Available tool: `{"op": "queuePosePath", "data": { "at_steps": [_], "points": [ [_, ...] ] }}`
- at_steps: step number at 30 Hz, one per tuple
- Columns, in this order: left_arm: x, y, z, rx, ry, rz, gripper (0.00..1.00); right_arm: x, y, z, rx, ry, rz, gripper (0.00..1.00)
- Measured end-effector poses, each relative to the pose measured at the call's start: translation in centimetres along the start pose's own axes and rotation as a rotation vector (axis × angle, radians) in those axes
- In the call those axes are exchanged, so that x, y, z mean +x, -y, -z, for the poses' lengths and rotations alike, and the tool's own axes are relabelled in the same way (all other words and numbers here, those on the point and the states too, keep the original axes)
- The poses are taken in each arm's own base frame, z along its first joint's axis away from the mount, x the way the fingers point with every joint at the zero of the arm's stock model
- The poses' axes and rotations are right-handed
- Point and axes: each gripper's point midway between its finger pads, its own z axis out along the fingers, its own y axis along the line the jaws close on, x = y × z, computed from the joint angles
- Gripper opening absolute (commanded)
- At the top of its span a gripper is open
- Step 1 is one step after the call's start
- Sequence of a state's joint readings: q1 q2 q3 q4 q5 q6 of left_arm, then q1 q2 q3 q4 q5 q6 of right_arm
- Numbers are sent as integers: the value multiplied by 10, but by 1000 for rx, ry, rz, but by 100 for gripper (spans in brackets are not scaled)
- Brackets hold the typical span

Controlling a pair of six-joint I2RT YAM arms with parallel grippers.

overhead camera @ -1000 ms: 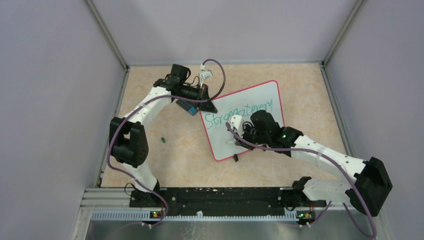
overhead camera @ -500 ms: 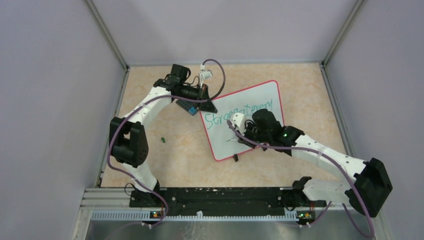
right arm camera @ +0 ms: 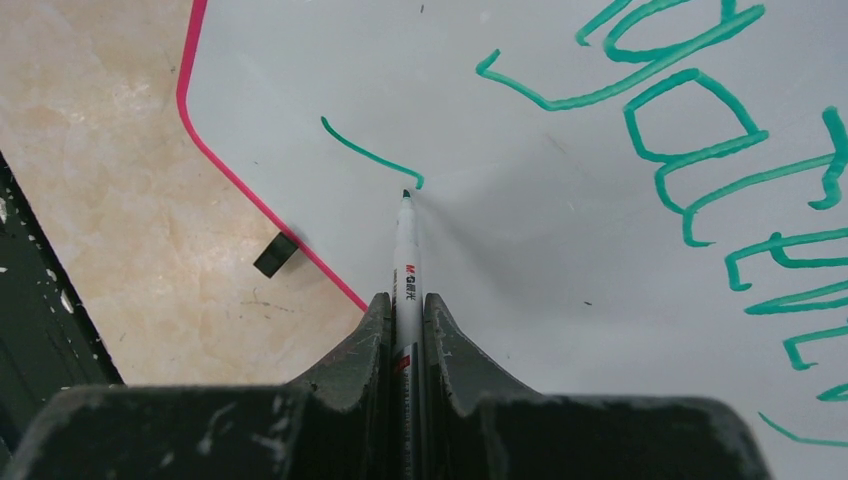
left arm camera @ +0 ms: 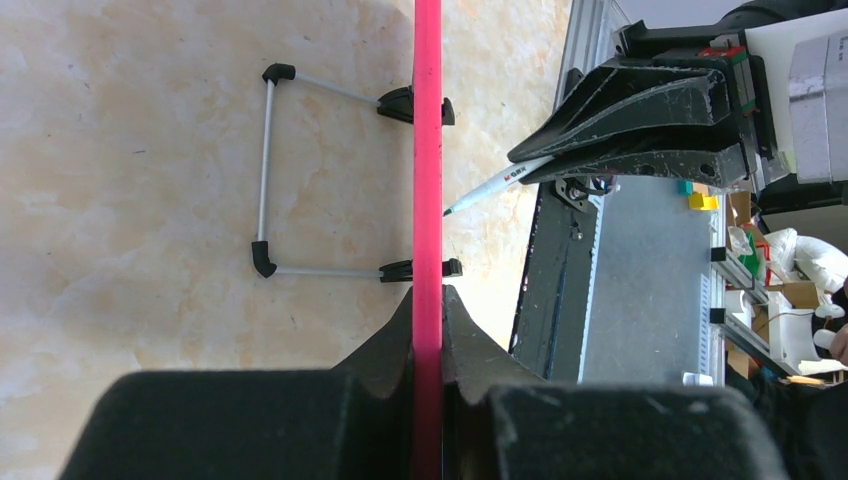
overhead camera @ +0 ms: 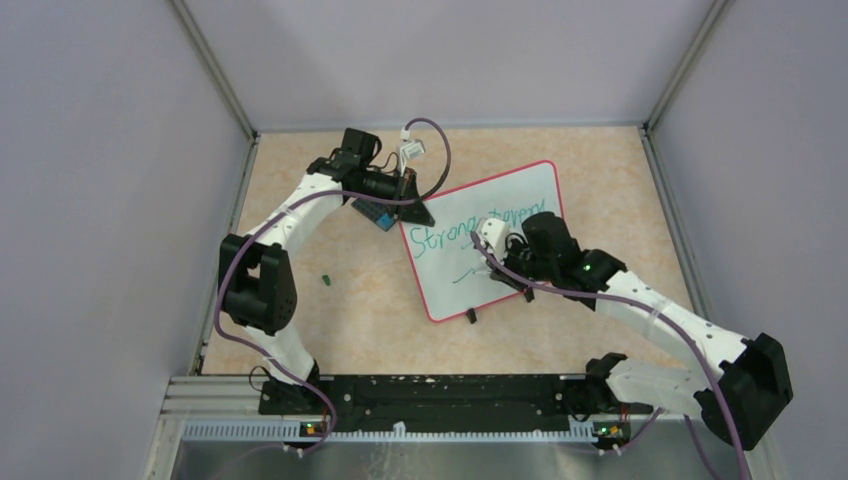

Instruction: Write a sentence on the whiteboard

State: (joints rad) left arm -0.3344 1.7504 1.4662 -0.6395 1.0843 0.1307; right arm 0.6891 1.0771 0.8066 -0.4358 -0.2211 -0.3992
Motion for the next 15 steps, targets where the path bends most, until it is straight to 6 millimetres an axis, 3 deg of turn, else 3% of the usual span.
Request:
{"op": "queuePosePath", "data": {
  "at_steps": [3,9,15],
  "points": [
    [0,0,0,0,0,0,0,-1,-7,2,-40,-1,-2,0],
    [0,0,0,0,0,0,0,-26,-15,6,-71,60,17,0],
    [0,0,0,0,0,0,0,-33,-8,-3,-45,61,8,0]
  ]
}}
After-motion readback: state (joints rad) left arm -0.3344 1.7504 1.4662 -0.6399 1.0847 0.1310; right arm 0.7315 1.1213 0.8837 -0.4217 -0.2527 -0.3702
